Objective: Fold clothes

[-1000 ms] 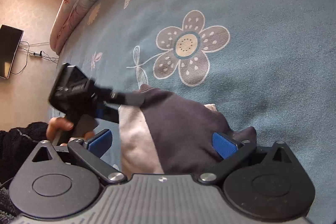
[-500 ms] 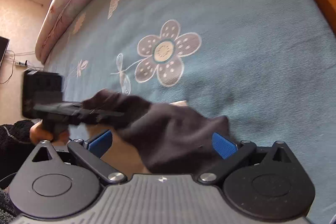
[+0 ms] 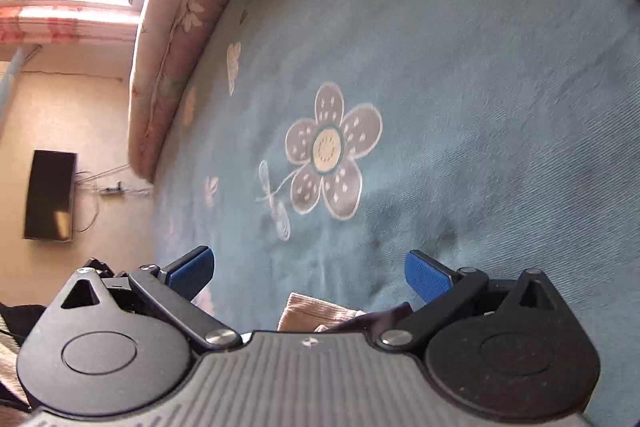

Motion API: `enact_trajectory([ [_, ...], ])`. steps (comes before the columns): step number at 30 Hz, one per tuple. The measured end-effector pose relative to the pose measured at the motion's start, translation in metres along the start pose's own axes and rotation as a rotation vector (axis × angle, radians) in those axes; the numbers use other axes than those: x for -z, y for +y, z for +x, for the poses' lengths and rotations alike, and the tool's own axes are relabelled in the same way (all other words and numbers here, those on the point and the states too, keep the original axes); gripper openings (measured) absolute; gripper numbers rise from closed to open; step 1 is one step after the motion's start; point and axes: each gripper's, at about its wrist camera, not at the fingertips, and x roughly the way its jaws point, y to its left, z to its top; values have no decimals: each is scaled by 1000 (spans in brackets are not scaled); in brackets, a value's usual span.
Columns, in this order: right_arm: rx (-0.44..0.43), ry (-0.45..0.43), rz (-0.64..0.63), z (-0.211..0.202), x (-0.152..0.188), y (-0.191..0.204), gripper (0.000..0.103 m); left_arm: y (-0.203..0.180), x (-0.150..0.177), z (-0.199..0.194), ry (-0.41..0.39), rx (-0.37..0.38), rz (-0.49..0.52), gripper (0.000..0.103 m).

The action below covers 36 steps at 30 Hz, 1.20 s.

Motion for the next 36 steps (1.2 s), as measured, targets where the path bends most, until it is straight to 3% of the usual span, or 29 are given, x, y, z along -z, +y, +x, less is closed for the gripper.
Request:
enact_trajectory([
  [4,-31,82,51,14,-7,-16,103,-2,8,2,14,31,-15,20],
  [7,-108,130,72,18,-6,-20,103,-3,15,5,31,63,-28,20],
  [13,-87,256,101,30,8,-29,103,-10,21,13,58,94,-30,20],
  [18,60,172,-59,-3,18,9,102,-11,24,21,82,118,-34,20],
  [20,158,120,-159,-19,14,28,88,-12,25,24,93,126,-35,20],
  [22,231,100,-213,-25,8,37,60,-13,27,27,97,132,-38,20],
  [24,258,136,-204,-18,0,27,52,-14,28,29,103,134,-41,20],
  [29,288,244,-138,16,4,-8,55,-13,29,30,108,137,-49,20],
  [34,188,277,14,30,16,-44,58,-10,30,30,106,141,-66,20],
  [36,179,300,-15,32,18,-41,55,-10,30,31,106,145,-74,20],
])
